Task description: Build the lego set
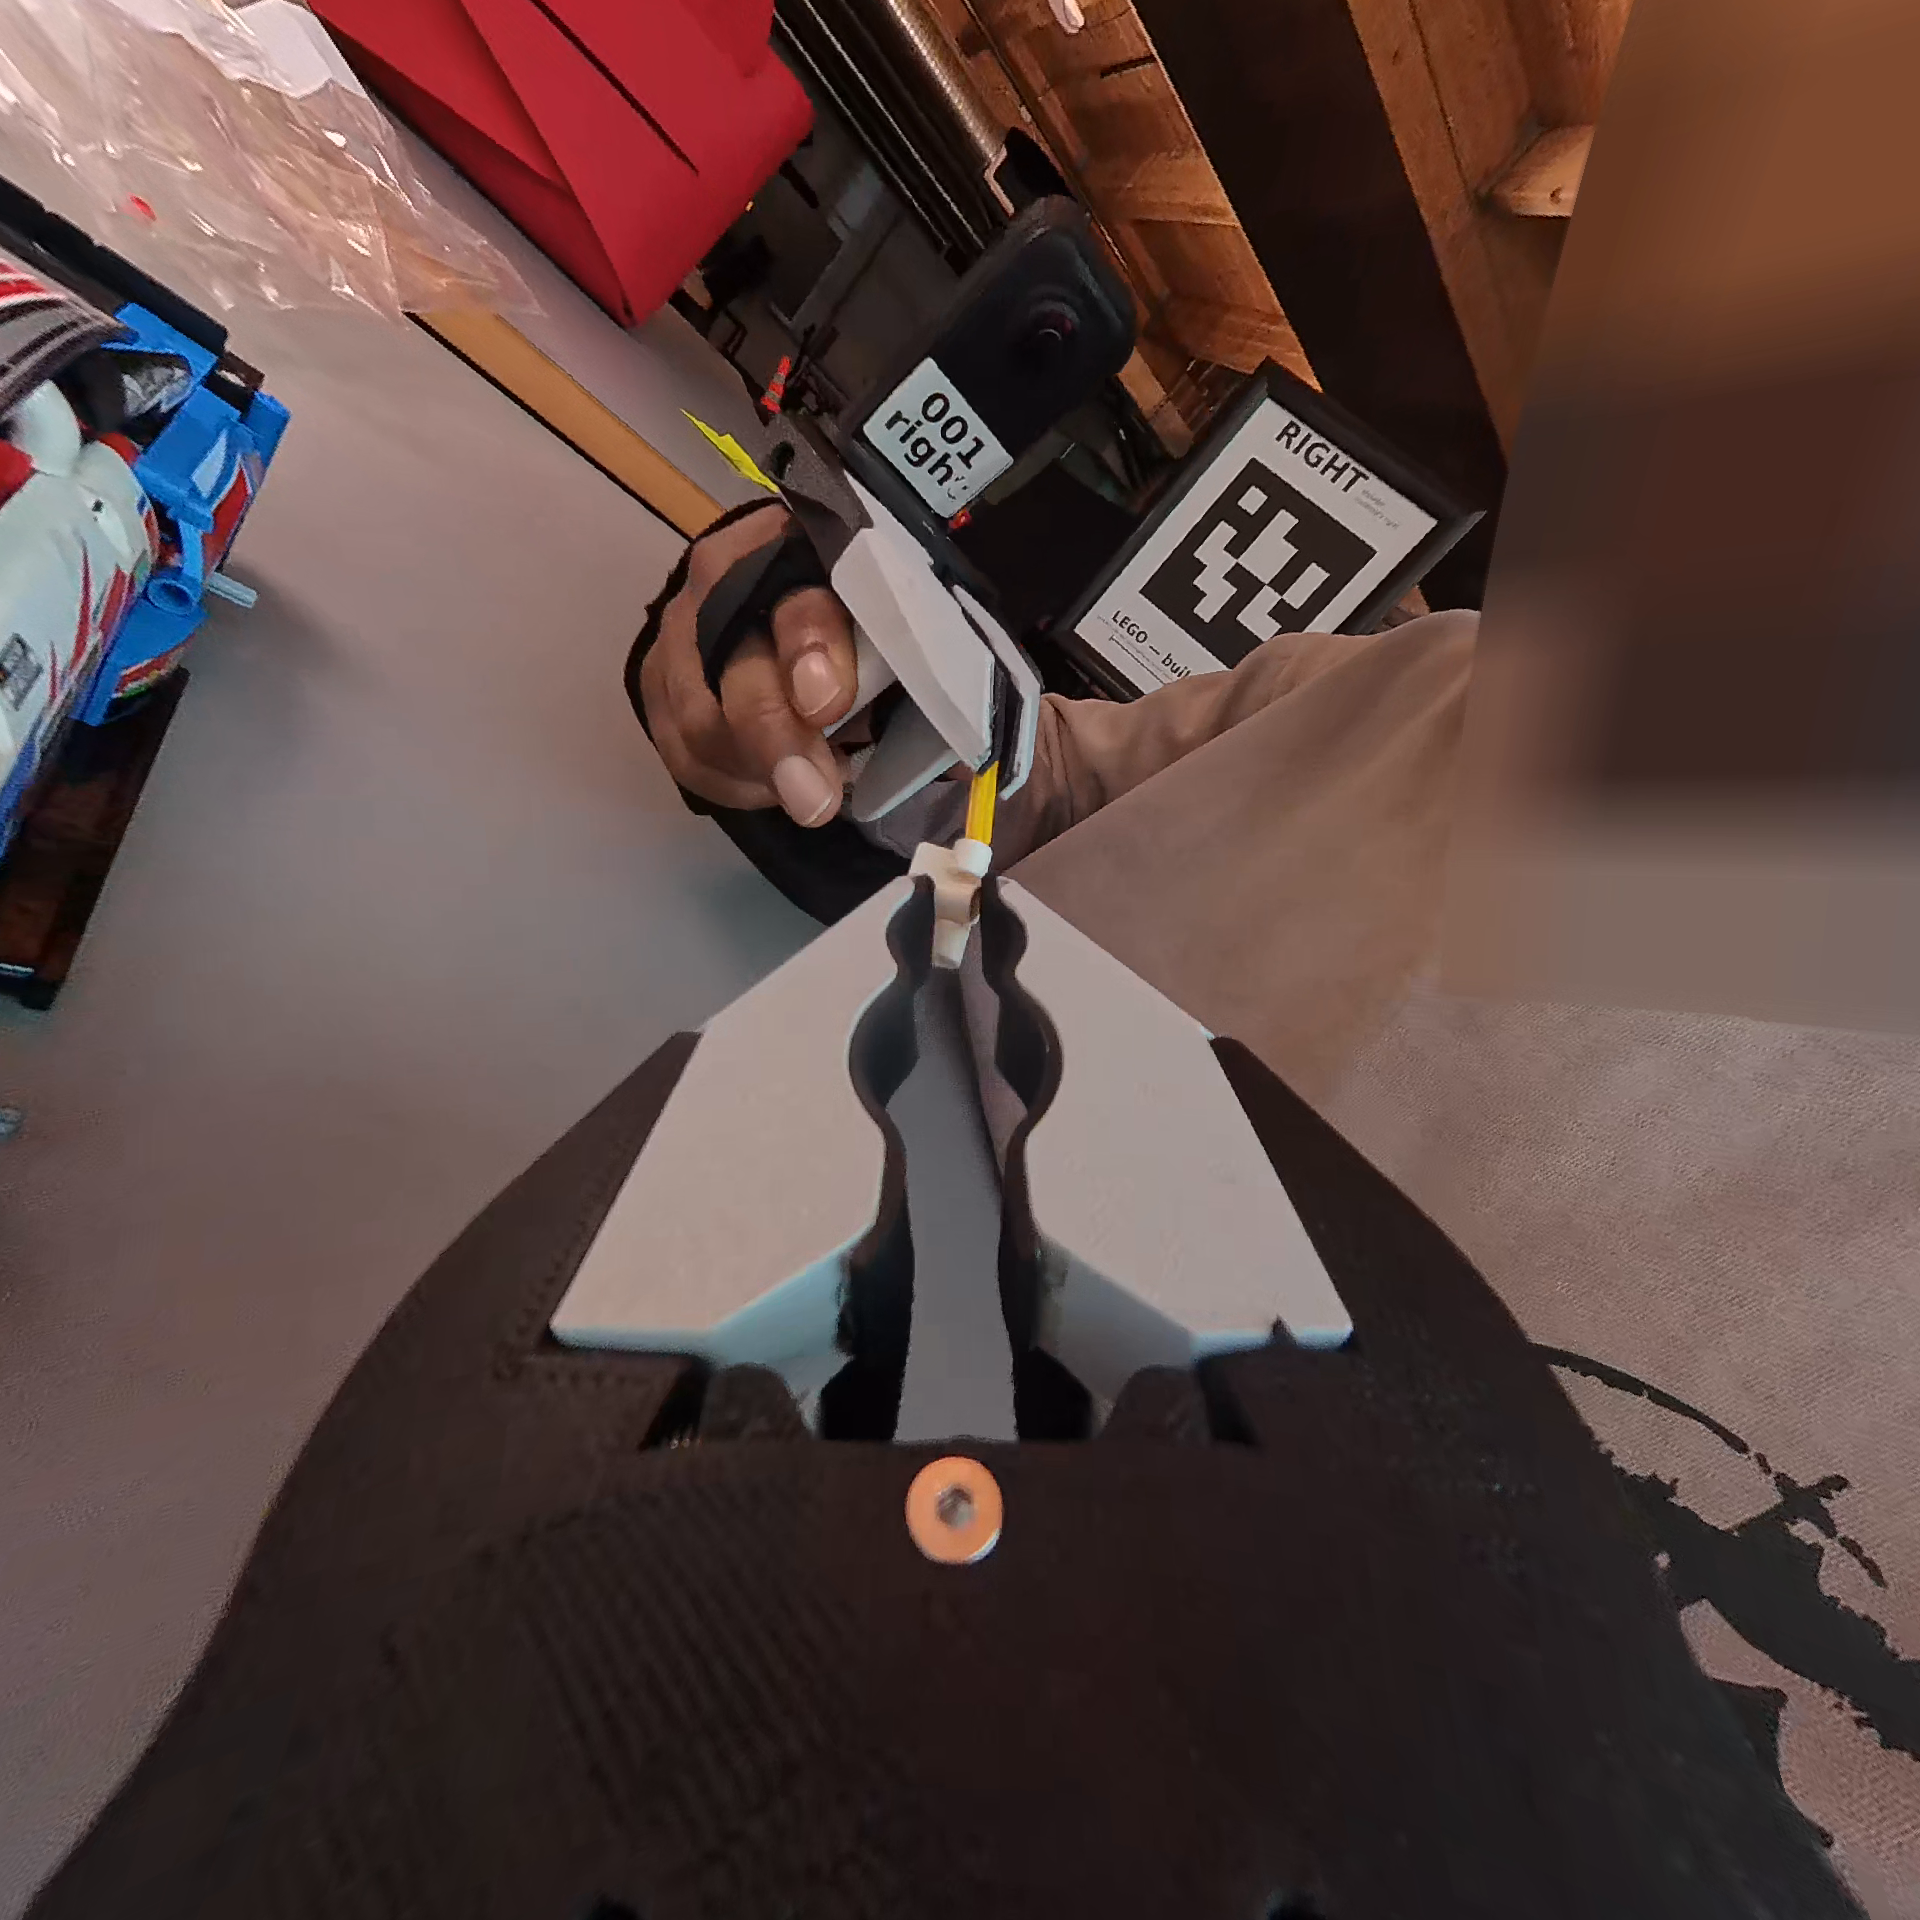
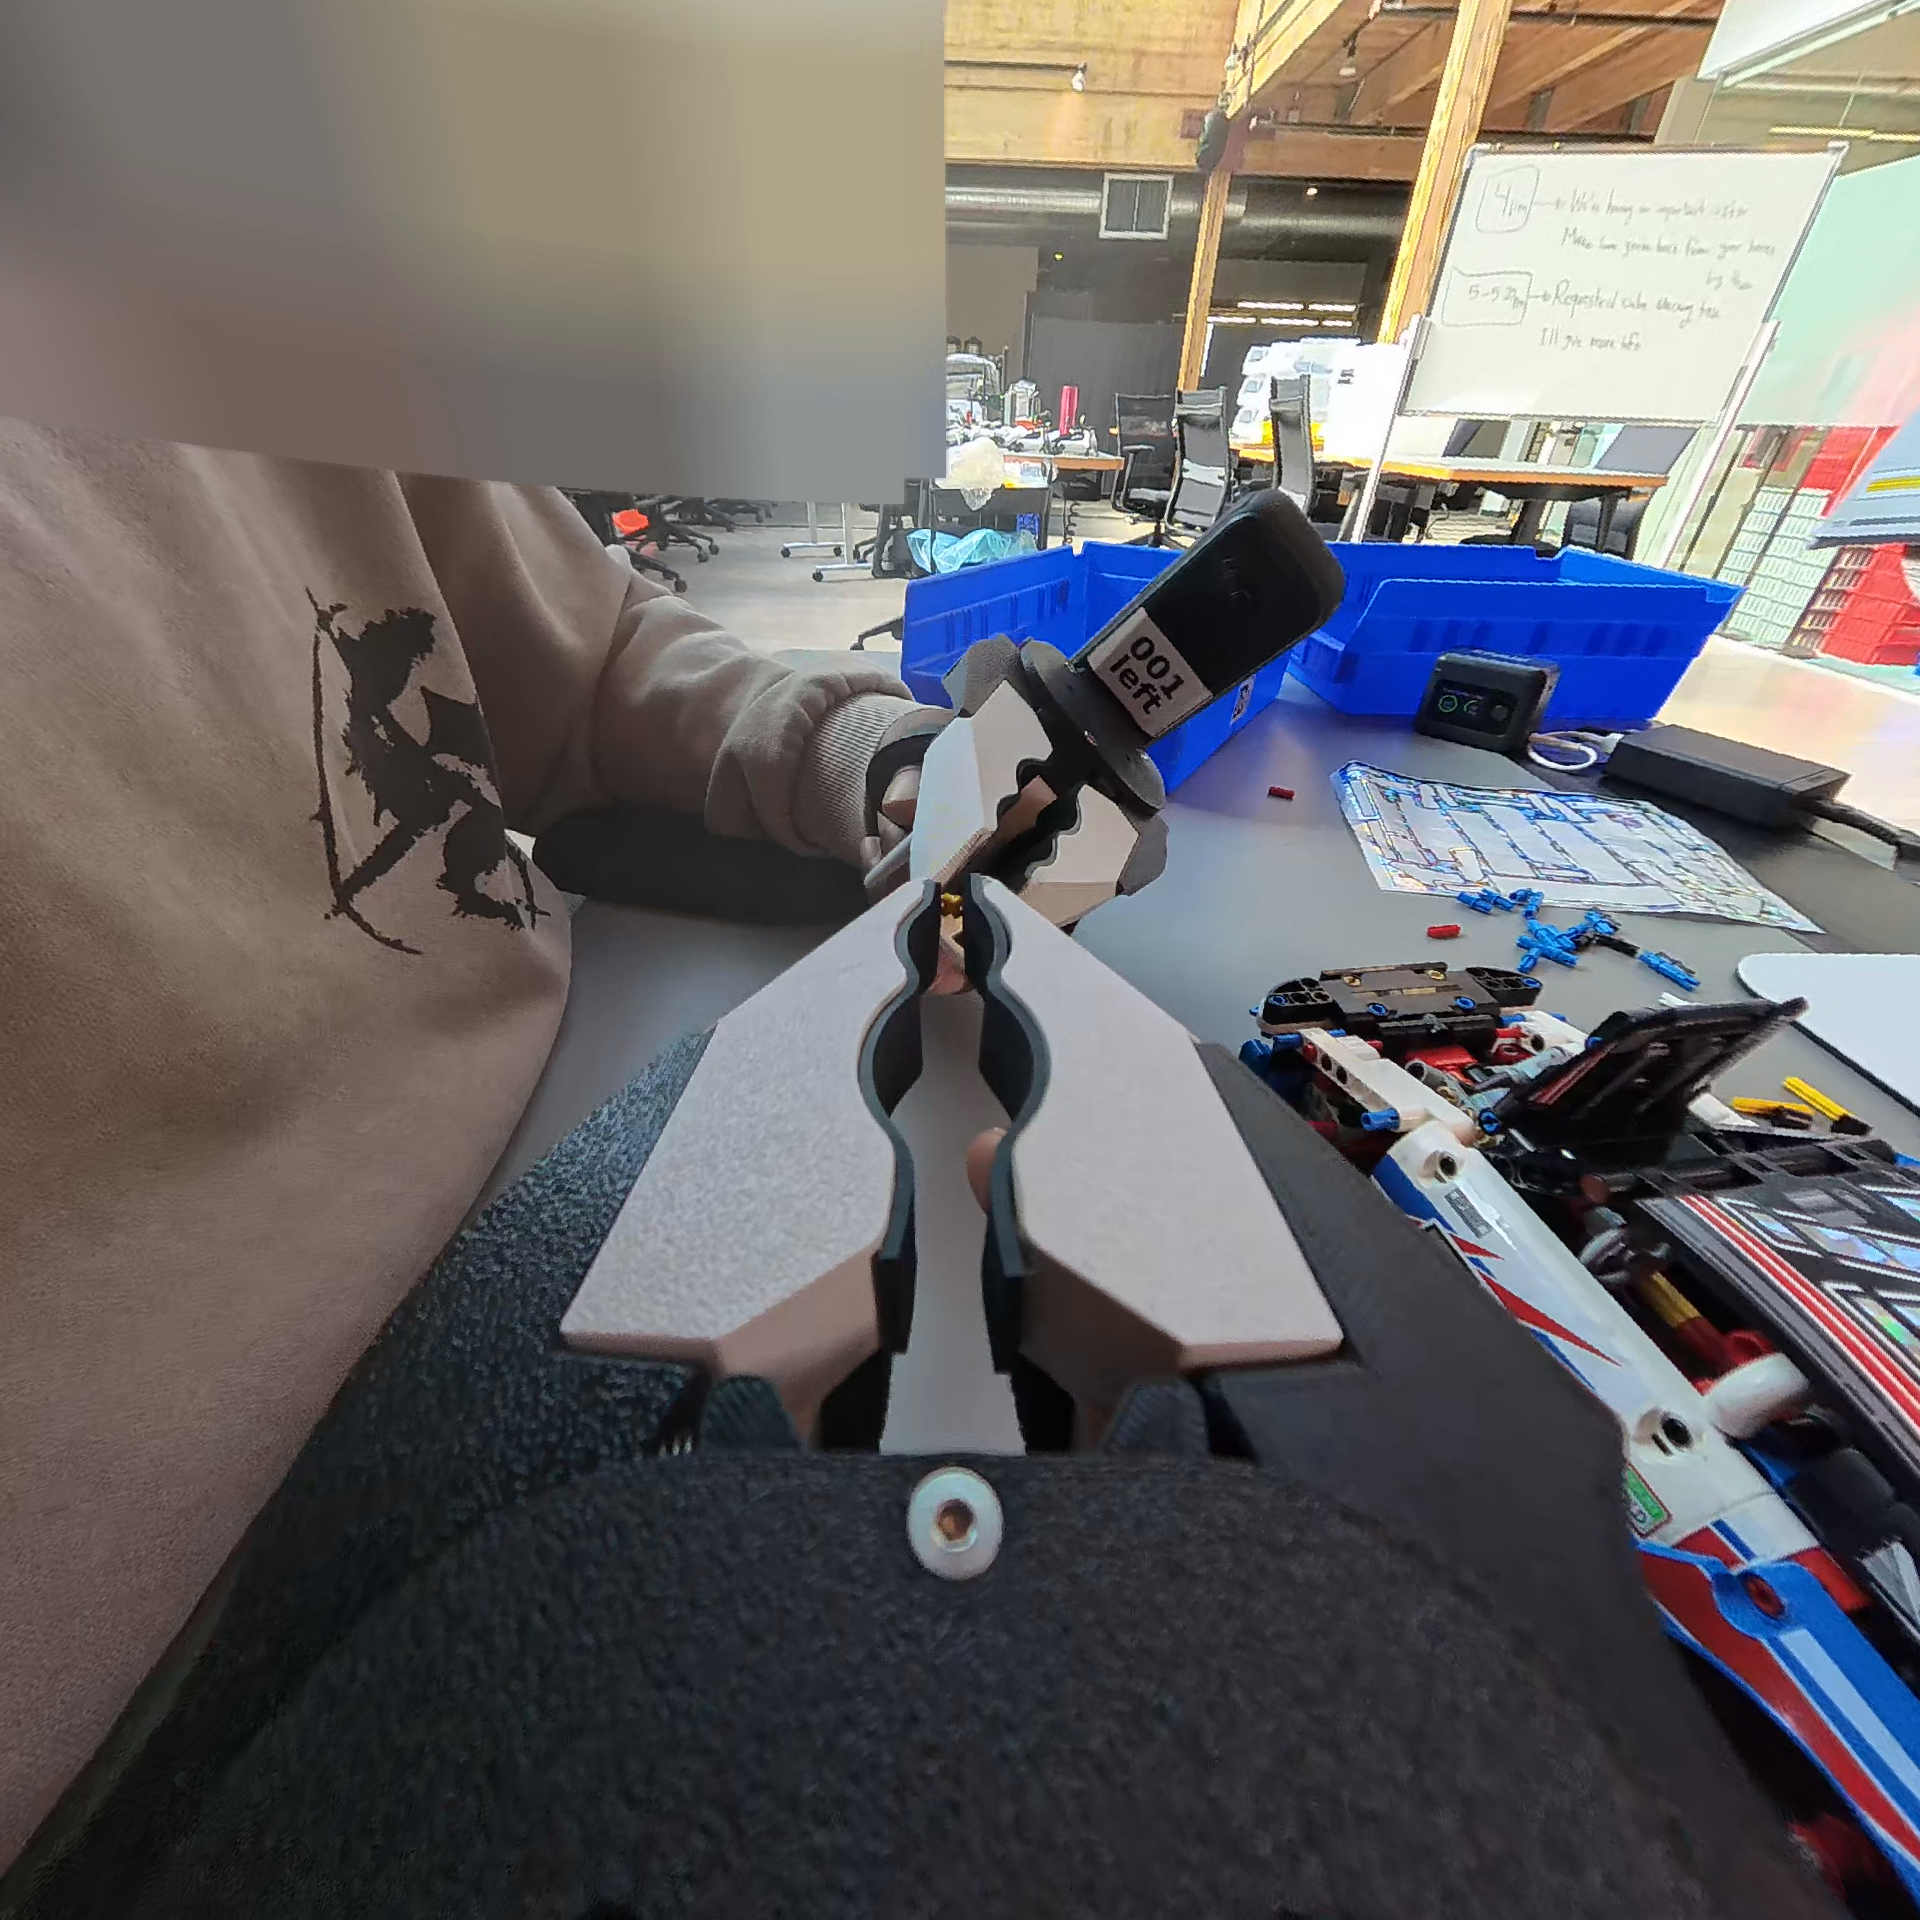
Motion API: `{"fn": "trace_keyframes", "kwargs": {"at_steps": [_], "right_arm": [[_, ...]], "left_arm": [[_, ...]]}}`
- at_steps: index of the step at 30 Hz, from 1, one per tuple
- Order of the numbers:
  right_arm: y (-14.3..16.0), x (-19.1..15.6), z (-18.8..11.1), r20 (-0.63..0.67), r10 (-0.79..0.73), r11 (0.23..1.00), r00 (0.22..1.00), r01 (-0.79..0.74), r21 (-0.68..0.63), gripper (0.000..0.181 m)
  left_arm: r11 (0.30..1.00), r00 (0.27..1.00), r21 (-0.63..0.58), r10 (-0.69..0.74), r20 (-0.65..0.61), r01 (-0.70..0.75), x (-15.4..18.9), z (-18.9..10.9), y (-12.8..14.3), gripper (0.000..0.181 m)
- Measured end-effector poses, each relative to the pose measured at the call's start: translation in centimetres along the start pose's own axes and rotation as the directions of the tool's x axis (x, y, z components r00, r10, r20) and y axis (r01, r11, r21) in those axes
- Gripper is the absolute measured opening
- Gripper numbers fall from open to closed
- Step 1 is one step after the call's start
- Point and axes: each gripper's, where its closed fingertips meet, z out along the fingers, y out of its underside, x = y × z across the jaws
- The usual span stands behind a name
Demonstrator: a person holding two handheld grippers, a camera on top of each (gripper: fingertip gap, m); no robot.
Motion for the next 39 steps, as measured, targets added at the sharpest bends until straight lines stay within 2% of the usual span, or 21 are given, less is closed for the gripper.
{"fn": "trace_keyframes", "kwargs": {"at_steps": [5, 13, 17, 20, 24, 28, 32, 39], "right_arm": [[-0.2, -0.9, -0.3, 0.052, -0.041, 0.999, 0.998, 0.041, -0.004, 0.002], [0.5, -1.1, -0.4, 0.061, -0.097, 0.992, 0.993, 0.101, -0.072, 0.002], [0.7, -0.9, -0.4, 0.056, -0.045, 0.996, 0.997, 0.049, -0.071, 0.002], [1.4, -0.3, -0.4, 0.035, -0.021, 0.992, 0.999, 0.025, -0.122, 0.003], [2.1, 0.0, -0.3, 0.026, 0.079, 0.983, 0.997, -0.074, -0.165, 0.002], [2.7, 0.1, -0.4, 0.026, 0.097, 0.976, 0.995, -0.090, -0.198, 0.003], [3.0, -0.2, -0.4, 0.048, 0.063, 0.978, 0.997, -0.052, -0.200, 0.003], [1.7, 0.1, 0.0, 0.018, 0.040, 0.993, 0.999, -0.038, -0.108, 0.003]], "left_arm": [[0.996, 0.992, -0.001, -0.094, -0.084, 0.095, 0.7, 0.6, 0.3, 0.007], [0.990, 0.986, -0.027, -0.143, -0.090, 0.141, 0.3, 0.8, 0.9, 0.007], [0.991, 0.988, -0.026, -0.136, -0.067, 0.134, 0.0, 0.8, 1.0, 0.007], [0.993, 0.992, -0.020, -0.119, -0.031, 0.119, -0.6, 0.5, 0.9, 0.006], [0.998, 0.998, -0.059, -0.029, 0.055, 0.033, -1.3, 0.5, 1.3, 0.006], [0.996, 0.993, -0.084, 0.025, 0.113, -0.016, -1.9, 0.4, 1.6, 0.006], [0.995, 0.994, -0.096, 0.014, 0.108, -0.004, -1.9, 0.5, 1.8, 0.006], [0.998, 0.997, 0.000, -0.062, 0.044, 0.062, -1.1, 0.5, 0.6, 0.005]]}}
